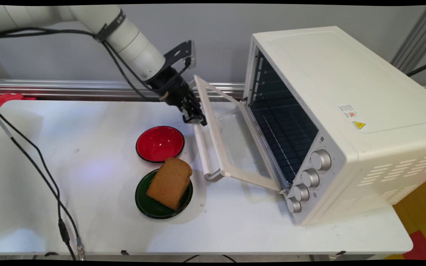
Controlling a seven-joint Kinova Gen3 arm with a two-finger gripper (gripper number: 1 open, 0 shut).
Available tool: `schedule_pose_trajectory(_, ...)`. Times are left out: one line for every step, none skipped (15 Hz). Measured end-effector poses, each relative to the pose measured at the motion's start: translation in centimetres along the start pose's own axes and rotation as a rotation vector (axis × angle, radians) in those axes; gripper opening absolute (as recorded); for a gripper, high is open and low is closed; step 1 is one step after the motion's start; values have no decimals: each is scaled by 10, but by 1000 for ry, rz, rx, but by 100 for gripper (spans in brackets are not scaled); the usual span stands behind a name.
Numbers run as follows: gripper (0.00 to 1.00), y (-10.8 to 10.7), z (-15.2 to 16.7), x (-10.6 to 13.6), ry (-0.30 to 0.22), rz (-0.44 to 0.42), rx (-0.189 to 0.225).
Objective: Open the oven
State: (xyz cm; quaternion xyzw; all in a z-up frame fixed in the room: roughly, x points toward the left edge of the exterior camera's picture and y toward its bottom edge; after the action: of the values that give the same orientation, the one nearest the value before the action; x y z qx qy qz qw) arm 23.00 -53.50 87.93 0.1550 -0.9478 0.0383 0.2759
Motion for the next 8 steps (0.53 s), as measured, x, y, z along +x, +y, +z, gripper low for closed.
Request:
schedule_pose_trajectory(0, 0, 2, -5, -2, 5, -3)
schedule_pose_trajectory(0, 0, 3, -10, -4, 10, -4)
schedule_pose_trajectory(0, 0, 5, -15, -7, 14, -7)
schedule_pose_trajectory(0, 1, 6, -20, -10, 19, -9)
schedule_pose_trajectory(0, 1, 6, -22, -11, 21, -10)
schedule_pose_trajectory(0, 1, 6, -26, -12, 24, -11)
schedule_pose_trajectory(0, 1, 6, -28, -13, 27, -12)
schedule_pose_trajectory(0, 1, 6, -30, -13, 30, -13)
